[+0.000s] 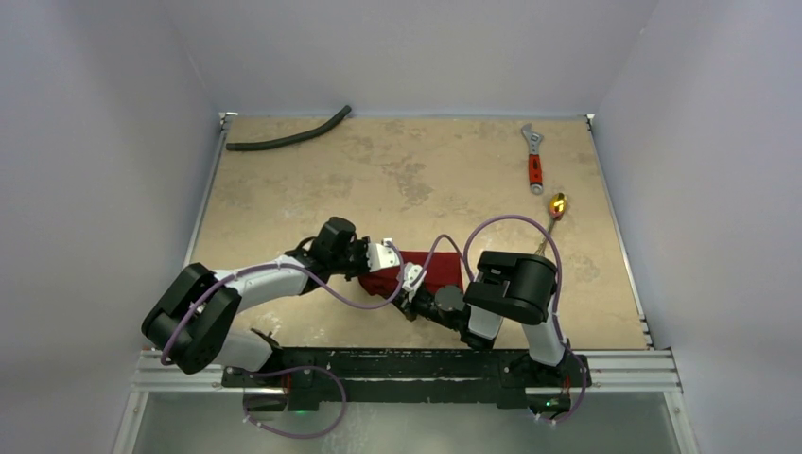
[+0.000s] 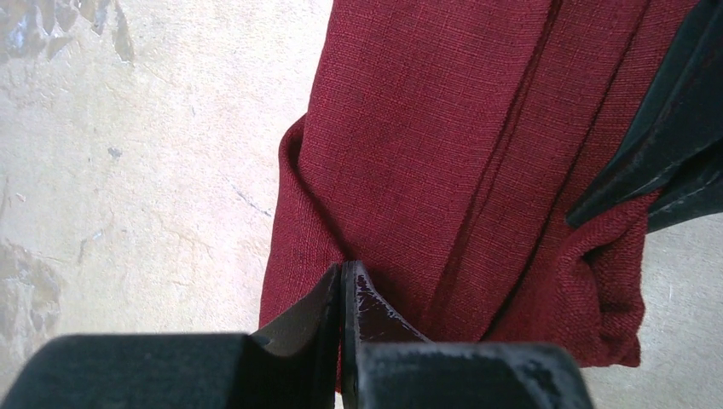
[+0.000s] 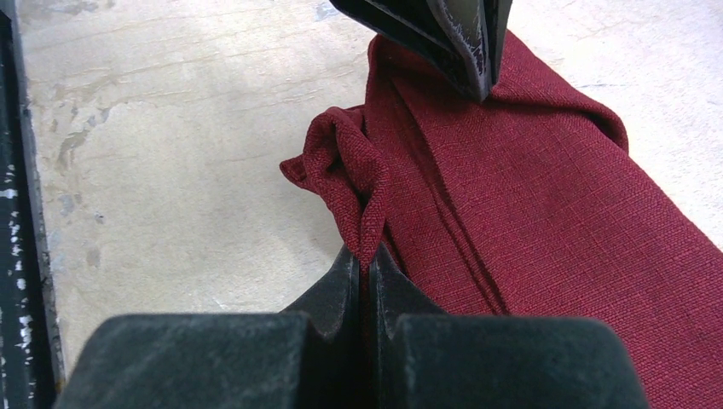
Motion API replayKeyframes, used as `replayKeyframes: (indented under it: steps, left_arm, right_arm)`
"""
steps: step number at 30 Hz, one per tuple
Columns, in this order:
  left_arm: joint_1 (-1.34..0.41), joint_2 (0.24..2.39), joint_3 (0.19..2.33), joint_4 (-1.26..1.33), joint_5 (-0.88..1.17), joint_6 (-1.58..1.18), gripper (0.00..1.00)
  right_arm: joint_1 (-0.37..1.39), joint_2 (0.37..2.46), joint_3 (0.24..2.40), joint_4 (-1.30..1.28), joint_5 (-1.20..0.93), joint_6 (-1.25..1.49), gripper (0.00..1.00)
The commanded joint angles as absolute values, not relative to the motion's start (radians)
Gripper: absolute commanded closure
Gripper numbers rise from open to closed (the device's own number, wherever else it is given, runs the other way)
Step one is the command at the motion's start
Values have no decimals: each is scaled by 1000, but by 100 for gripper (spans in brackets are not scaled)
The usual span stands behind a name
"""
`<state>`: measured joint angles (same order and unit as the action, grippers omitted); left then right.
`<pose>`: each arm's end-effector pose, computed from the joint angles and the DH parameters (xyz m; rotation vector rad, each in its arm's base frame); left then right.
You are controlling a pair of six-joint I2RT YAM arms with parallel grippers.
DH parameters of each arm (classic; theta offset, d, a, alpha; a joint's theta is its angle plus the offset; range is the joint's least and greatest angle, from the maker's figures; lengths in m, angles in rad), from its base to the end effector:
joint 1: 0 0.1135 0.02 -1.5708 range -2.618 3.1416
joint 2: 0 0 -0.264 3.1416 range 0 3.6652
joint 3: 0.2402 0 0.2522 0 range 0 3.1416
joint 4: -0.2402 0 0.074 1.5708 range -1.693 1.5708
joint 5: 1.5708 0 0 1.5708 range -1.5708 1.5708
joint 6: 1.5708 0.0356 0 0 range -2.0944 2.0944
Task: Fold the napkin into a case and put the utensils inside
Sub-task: Pick up the top corner of the smaller rectangle folded napkin from the center of the board, then grasp the top corner of the smaller rectangle folded napkin from the folded napkin.
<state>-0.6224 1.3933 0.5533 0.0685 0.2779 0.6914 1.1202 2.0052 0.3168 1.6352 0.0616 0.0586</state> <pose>0.2049 -0.1590 0.1555 1.5248 1.7529 -0.2904 0.1201 0.2433 0.0968 -0.8141 1.4847 0.8487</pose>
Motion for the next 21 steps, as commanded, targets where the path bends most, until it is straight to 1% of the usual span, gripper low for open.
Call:
replayKeyframes:
  steps: [1,4,9,17,21]
  left_arm:
    - [-624,1381,532,133,270,678,100]
    - [-624,1371,528,144,263,668,100]
    - [-619,1353,524,162,262,635,100]
    - [-617,1320,503,134,332,673,100]
    - [-617,1310,499,126,342,690,100]
  right_arm:
    - [1119,1980,308,2056,7,137,100]
    - [1102,1976,303,2055,2,188,100]
    - [1061,1953,300,2036,-75,291,100]
    - [958,1860,355,1812,-211,479,100]
    - [936,1836,400,1676,-263,522,100]
